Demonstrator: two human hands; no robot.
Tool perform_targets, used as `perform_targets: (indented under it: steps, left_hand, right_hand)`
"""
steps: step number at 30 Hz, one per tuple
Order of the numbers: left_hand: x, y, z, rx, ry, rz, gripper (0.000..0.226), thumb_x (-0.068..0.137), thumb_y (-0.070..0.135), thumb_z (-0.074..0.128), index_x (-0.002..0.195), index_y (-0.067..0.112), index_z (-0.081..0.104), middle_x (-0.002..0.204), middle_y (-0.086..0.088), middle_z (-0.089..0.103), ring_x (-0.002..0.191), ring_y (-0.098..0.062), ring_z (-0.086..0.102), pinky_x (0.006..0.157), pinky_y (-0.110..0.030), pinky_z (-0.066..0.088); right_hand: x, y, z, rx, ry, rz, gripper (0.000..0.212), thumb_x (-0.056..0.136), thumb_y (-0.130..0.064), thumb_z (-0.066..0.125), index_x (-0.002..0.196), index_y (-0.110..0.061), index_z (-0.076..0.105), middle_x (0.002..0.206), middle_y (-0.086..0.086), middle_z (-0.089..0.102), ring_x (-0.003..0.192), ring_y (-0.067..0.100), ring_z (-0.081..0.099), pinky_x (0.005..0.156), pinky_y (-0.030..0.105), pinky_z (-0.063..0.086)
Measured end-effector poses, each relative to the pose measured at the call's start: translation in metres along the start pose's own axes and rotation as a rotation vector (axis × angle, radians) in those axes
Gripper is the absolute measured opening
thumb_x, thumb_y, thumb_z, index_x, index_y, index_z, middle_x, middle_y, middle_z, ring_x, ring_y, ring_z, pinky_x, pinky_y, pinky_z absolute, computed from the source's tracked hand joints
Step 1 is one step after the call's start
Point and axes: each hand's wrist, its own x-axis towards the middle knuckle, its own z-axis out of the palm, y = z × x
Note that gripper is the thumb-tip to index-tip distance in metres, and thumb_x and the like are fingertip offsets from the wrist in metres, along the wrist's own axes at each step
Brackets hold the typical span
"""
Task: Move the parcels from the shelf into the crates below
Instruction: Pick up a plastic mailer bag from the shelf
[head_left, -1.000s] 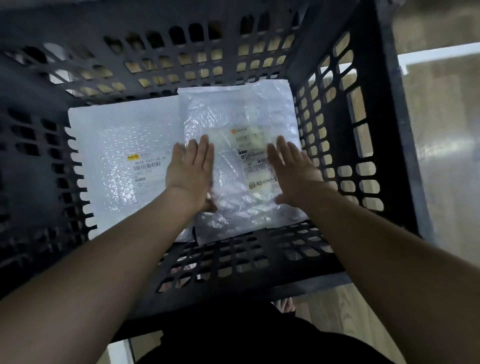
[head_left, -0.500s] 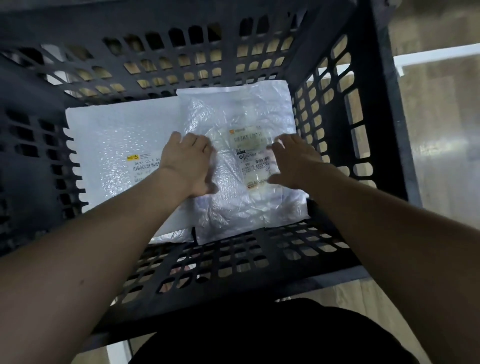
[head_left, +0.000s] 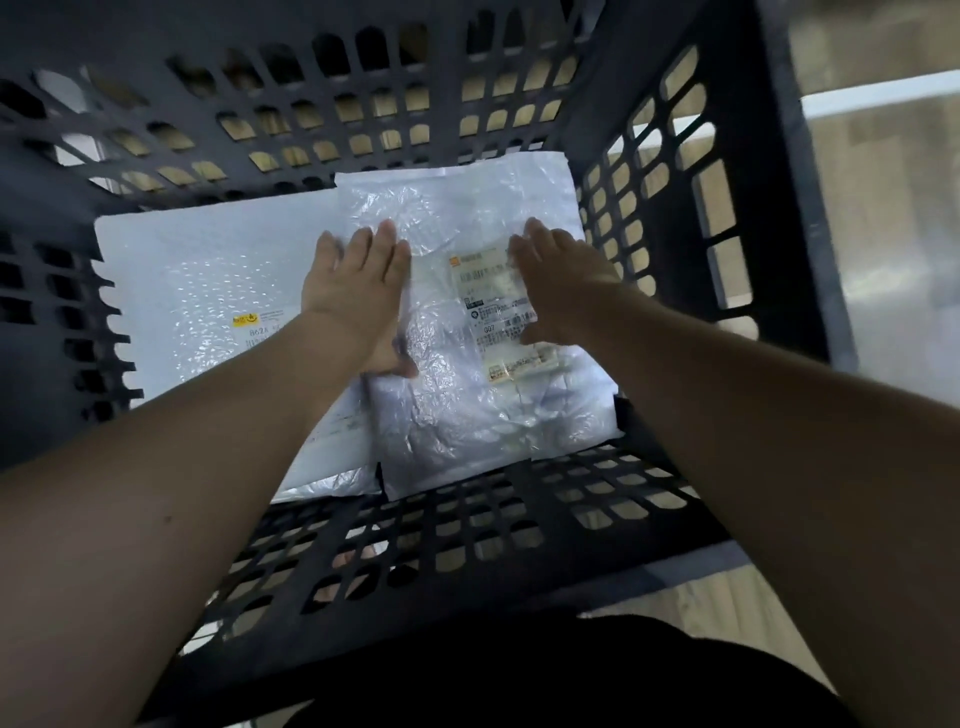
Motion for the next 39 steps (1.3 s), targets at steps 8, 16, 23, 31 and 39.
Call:
perform_targets:
  steps: [8, 16, 23, 31, 39]
  left_hand:
    - [-0.13, -0.022, -0.068, -0.104, -0.065, -0.022, 0.088, 0.095, 0.032, 0.049, 0.147, 0.013, -0.02, 0.154, -0.015, -0.024, 0.144, -0.029, -0.014, 0.115, -0.047, -0.004]
    - [-0.289, -0.11, -0.23, -0.135, 0.055, -0.134, 0.087, 0.092, 0.04, 0.052, 0.15, 0.014, -0.007, 0.156, -0.015, -0.017, 0.145, -0.03, -0.009, 0.116, -0.049, 0.001]
    - [-0.416, -0.159, -0.354, -0.144, 0.204, -0.263, 0.074, 0.095, 0.033, 0.046, 0.151, 0.016, -0.001, 0.157, -0.014, -0.01, 0.145, -0.03, -0.004, 0.116, -0.048, 0.004]
    - [-0.522, -0.138, -0.406, -0.237, 0.34, -0.327, 0.07, 0.094, 0.038, 0.046, 0.149, 0.017, 0.008, 0.156, -0.014, 0.004, 0.142, -0.03, 0.01, 0.115, -0.046, 0.012]
    - [-0.582, -0.138, -0.429, -0.247, 0.469, -0.428, 0.061, 0.092, 0.037, 0.047, 0.143, 0.018, 0.021, 0.142, -0.006, 0.032, 0.129, -0.026, 0.032, 0.105, -0.04, 0.025]
  right_hand:
    - [-0.116, -0.011, -0.088, -0.031, -0.009, 0.064, 0.094, 0.086, -0.018, 0.065, 0.151, -0.009, -0.002, 0.158, 0.012, -0.002, 0.143, 0.029, 0.011, 0.115, 0.041, 0.02]
    - [-0.258, -0.017, -0.267, -0.014, 0.124, 0.048, 0.08, 0.085, -0.01, 0.057, 0.148, -0.006, 0.008, 0.154, 0.012, 0.011, 0.14, 0.029, 0.02, 0.114, 0.038, 0.02]
    - [-0.366, -0.027, -0.406, -0.041, 0.269, -0.006, 0.081, 0.089, -0.016, 0.057, 0.15, -0.009, 0.004, 0.154, 0.012, 0.013, 0.139, 0.028, 0.02, 0.115, 0.037, 0.021]
    - [-0.474, -0.035, -0.454, -0.103, 0.355, -0.103, 0.077, 0.09, -0.021, 0.055, 0.15, -0.01, 0.008, 0.153, 0.012, 0.015, 0.14, 0.028, 0.019, 0.115, 0.038, 0.019]
    - [-0.532, -0.034, -0.476, -0.084, 0.448, -0.097, 0.073, 0.09, -0.024, 0.055, 0.149, -0.012, 0.014, 0.153, 0.011, 0.017, 0.138, 0.028, 0.023, 0.112, 0.037, 0.025]
